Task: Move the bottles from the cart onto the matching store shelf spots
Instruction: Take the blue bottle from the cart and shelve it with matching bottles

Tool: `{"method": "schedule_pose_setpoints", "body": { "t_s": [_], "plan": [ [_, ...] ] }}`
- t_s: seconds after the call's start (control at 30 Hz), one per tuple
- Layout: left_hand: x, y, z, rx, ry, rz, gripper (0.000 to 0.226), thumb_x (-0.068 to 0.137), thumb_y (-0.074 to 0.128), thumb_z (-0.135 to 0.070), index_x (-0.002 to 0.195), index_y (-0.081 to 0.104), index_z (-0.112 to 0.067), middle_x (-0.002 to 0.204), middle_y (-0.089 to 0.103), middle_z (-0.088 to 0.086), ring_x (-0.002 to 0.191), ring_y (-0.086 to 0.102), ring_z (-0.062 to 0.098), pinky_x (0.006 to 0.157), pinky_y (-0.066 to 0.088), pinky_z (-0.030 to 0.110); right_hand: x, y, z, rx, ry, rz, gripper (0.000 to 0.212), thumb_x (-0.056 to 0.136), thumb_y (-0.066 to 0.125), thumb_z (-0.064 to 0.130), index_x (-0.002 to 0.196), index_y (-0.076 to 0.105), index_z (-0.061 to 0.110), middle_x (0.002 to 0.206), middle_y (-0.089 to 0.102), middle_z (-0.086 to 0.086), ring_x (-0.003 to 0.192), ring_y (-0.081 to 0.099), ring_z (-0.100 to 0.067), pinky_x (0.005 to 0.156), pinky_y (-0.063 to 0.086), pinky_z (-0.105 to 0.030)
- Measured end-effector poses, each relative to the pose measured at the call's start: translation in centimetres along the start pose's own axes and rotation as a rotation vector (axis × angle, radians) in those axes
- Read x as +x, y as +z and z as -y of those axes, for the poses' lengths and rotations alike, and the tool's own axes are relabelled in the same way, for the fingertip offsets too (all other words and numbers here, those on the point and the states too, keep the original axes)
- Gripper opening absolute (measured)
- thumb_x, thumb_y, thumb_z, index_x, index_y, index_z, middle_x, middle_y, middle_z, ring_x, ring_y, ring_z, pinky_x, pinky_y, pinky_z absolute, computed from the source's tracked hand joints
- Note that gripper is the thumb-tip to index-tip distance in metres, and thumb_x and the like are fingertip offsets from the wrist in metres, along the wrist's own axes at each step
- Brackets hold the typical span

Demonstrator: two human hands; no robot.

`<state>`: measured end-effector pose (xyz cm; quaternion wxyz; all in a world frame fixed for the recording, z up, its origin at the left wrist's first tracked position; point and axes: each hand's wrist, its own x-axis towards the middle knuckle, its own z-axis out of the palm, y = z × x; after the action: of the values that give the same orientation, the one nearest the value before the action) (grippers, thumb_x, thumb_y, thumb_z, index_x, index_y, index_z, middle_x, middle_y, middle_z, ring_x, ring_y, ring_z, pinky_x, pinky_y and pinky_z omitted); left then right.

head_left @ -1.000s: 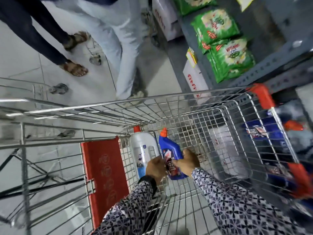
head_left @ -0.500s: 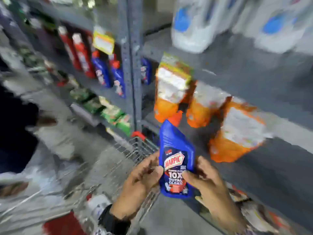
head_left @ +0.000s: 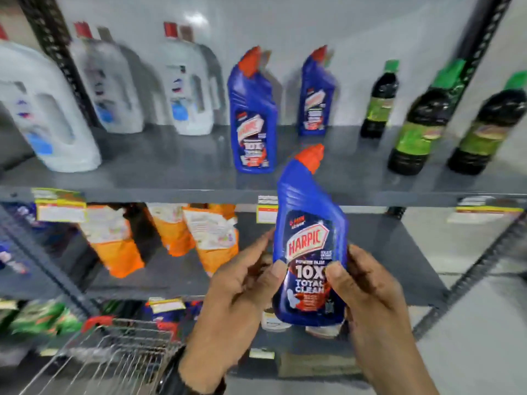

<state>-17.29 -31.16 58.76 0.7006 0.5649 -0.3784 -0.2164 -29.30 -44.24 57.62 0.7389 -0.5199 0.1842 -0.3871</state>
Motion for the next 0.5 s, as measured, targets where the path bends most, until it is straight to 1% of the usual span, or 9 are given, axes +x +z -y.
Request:
{"method": "schedule_pose_setpoints", "body": {
  "t_s": [0.1, 0.13, 0.2, 0.27, 0.33, 0.37, 0.4, 0.43, 0.5],
  "plan": [
    [0.2, 1.7, 0.1, -0.001, -0.022, 0.007, 0.043, 0.093, 0.061, -0.011, 0.131, 0.067, -0.031, 0.118, 0.079, -0.009, 0.106, 0.074, 0.002, 0.081, 0.06, 0.02, -0.2, -1.4, 0.7, -0.004, -0.012, -0.004, 0.04, 0.075, 0.074, 0.019, 0.114, 0.077, 0.014, 0.108, 0.082, -0.016, 0.092, 0.079, -0.027, 0.077, 0.066, -0.037],
    [0.3, 2.1, 0.1, 0.006, -0.036, -0.002, 0.044, 0.091, 0.062, -0.012, 0.131, 0.067, -0.031, 0.117, 0.079, -0.008, 0.105, 0.074, 0.003, 0.081, 0.061, 0.021, -0.1, -1.7, 0.9, -0.005, -0.019, -0.001, 0.039, 0.075, 0.074, 0.019, 0.114, 0.077, 0.015, 0.109, 0.082, -0.016, 0.093, 0.079, -0.027, 0.077, 0.066, -0.037],
    [0.5, 2.7, 0.3, 0.032, -0.051, -0.006, 0.046, 0.092, 0.063, -0.012, 0.137, 0.064, -0.025, 0.12, 0.077, 0.0, 0.108, 0.073, 0.009, 0.085, 0.06, 0.025, 0.0, -2.5, 1.2, -0.006, -0.031, 0.006, 0.04, 0.075, 0.075, 0.021, 0.114, 0.078, 0.019, 0.11, 0.082, -0.014, 0.094, 0.08, -0.026, 0.075, 0.065, -0.034],
    [1.1, 3.2, 0.4, 0.069, -0.051, -0.01, 0.045, 0.096, 0.066, -0.013, 0.141, 0.061, -0.021, 0.123, 0.075, 0.007, 0.114, 0.073, 0.018, 0.091, 0.06, 0.029, 0.5, -3.2, 1.4, -0.022, -0.043, 0.022, 0.041, 0.074, 0.079, 0.022, 0.115, 0.078, 0.022, 0.111, 0.082, -0.013, 0.095, 0.081, -0.025, 0.074, 0.064, -0.032],
    [2.5, 3.7, -0.3, 0.12, -0.027, -0.01, 0.047, 0.094, 0.065, -0.019, 0.141, 0.061, -0.028, 0.123, 0.076, 0.007, 0.117, 0.072, 0.024, 0.096, 0.06, 0.033, 1.8, -3.4, 2.3, -0.057, -0.08, 0.046, 0.039, 0.076, 0.082, 0.022, 0.115, 0.078, 0.025, 0.11, 0.082, -0.011, 0.096, 0.081, -0.024, 0.075, 0.064, -0.029],
    [3.4, 4.0, -0.9, 0.15, 0.008, -0.006, 0.046, 0.094, 0.063, -0.02, 0.138, 0.062, -0.034, 0.122, 0.077, 0.003, 0.116, 0.072, 0.02, 0.097, 0.059, 0.034, 2.8, -3.4, 3.0, -0.084, -0.114, 0.051, 0.035, 0.08, 0.081, 0.02, 0.114, 0.078, 0.026, 0.109, 0.083, -0.009, 0.096, 0.081, -0.023, 0.075, 0.063, -0.027],
    [4.6, 4.3, -1.5, 0.188, 0.058, -0.006, 0.044, 0.096, 0.061, -0.02, 0.136, 0.063, -0.039, 0.122, 0.077, -0.003, 0.115, 0.073, 0.014, 0.096, 0.059, 0.031, 4.2, -3.4, 3.7, -0.118, -0.153, 0.056, 0.03, 0.085, 0.079, 0.018, 0.114, 0.078, 0.026, 0.109, 0.083, -0.007, 0.097, 0.08, -0.021, 0.075, 0.063, -0.024],
    [6.0, 4.7, -2.2, 0.231, 0.113, -0.013, 0.043, 0.099, 0.06, -0.018, 0.134, 0.063, -0.042, 0.122, 0.077, -0.009, 0.114, 0.072, 0.009, 0.095, 0.059, 0.025, 5.8, -3.3, 4.6, -0.147, -0.189, 0.07, 0.028, 0.089, 0.075, 0.014, 0.114, 0.078, 0.027, 0.109, 0.083, -0.004, 0.097, 0.08, -0.018, 0.075, 0.062, -0.022],
    [9.4, 5.4, -3.5, 0.28, 0.196, -0.017, 0.043, 0.102, 0.058, -0.011, 0.136, 0.061, -0.038, 0.123, 0.076, -0.014, 0.113, 0.072, 0.003, 0.09, 0.056, 0.014, 9.6, -3.2, 6.3, -0.199, -0.251, 0.131, 0.029, 0.095, 0.067, 0.005, 0.116, 0.076, 0.023, 0.11, 0.083, 0.001, 0.098, 0.079, -0.012, 0.078, 0.061, -0.021]
  ]
}}
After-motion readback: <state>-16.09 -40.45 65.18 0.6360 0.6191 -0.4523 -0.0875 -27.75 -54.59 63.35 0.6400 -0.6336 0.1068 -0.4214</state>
